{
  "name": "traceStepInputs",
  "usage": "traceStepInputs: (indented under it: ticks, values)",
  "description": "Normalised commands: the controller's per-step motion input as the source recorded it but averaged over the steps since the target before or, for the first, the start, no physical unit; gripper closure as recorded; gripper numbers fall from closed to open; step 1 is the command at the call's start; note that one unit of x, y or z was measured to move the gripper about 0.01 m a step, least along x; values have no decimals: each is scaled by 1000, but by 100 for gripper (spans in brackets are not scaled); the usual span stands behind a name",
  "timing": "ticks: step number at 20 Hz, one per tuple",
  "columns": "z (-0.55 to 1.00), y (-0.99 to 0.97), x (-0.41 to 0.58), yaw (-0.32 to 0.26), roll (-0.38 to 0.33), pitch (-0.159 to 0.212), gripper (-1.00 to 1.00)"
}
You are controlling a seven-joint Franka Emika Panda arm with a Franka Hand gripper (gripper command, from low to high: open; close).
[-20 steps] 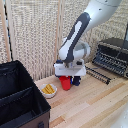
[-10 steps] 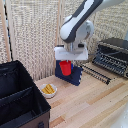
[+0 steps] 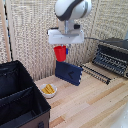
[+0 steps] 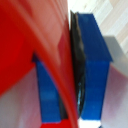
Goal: Kindly spot and seek the red cup placed ahead of you. Cautiously adjust your gripper towards the red cup, gripping it gently. Find the after-storage area of the caddy. Relocate the red cup in your grip over the rear portion and softly release it into the compartment.
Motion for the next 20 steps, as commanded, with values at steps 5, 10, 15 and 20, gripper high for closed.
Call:
traceStepInputs:
  ticks: [5,10,15,20]
  values:
    - [867,727,322,56,3,136,100]
    - [685,823,310,19,0,82,100]
    - [399,899,298,4,0,46,100]
    - [314,927,234,6,0,39,100]
